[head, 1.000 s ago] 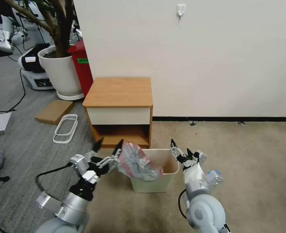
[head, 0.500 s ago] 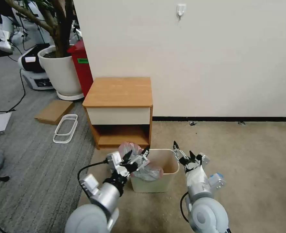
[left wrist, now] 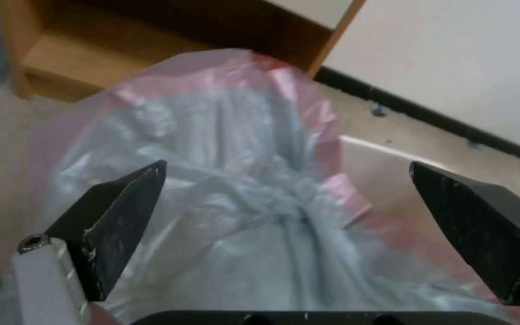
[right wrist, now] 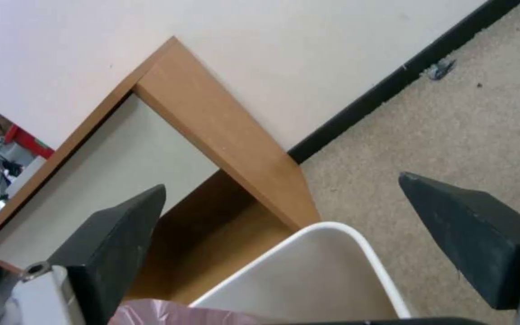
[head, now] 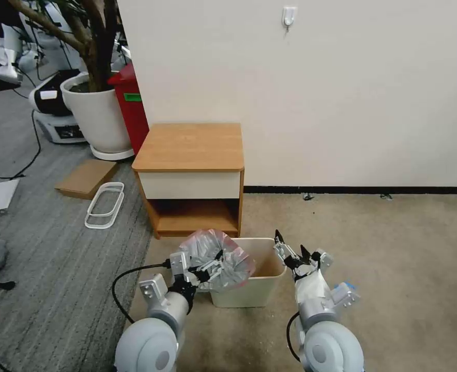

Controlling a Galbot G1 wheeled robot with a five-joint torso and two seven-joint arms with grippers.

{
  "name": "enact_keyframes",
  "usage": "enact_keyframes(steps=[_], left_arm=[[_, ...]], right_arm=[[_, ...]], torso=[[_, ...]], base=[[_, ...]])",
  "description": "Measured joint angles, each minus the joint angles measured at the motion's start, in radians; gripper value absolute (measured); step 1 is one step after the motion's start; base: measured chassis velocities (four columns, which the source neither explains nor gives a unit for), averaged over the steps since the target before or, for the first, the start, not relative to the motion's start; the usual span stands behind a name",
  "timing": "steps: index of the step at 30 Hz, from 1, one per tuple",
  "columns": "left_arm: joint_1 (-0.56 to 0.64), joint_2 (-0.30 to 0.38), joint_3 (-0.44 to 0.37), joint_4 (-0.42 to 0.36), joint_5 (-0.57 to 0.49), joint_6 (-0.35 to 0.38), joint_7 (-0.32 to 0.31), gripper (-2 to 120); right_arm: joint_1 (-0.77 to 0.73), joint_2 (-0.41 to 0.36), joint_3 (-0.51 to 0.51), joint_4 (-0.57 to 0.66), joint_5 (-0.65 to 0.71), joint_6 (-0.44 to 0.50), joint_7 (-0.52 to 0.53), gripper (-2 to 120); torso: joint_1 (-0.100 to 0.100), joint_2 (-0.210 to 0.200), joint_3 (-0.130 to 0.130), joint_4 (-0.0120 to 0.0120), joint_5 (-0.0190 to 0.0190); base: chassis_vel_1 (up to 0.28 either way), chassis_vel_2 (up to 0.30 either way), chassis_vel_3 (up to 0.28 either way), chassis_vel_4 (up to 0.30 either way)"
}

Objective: Pick up the garbage bag from the table and place it over the trash can.

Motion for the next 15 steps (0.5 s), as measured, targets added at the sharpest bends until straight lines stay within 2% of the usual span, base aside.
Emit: enact_keyframes(steps=[9, 11, 15], left_arm=[[-0.015, 0.012, -0.010, 0.033, -0.015, 0.032, -0.028, 95], [-0.023, 0.020, -0.015, 0.042, -0.020, 0.045, -0.039, 84], [-0.029, 0.027, -0.015, 0.048, -0.023, 0.052, -0.043, 77]], right_arm=[[0.003, -0.002, 0.002, -0.015, -0.002, 0.008, -0.001, 98], [0.005, -0.003, 0.004, -0.020, -0.002, 0.011, -0.001, 97], [0.006, -0.003, 0.006, -0.025, -0.002, 0.013, -0.001, 96]], torso=[[0.000, 0.000, 0.000, 0.0000, 0.0000], [0.000, 0.000, 0.000, 0.0000, 0.0000], [0.000, 0.000, 0.000, 0.0000, 0.0000]], base=[[0.000, 0.000, 0.000, 0.000], [0.000, 0.000, 0.000, 0.000], [0.000, 0.000, 0.000, 0.000]])
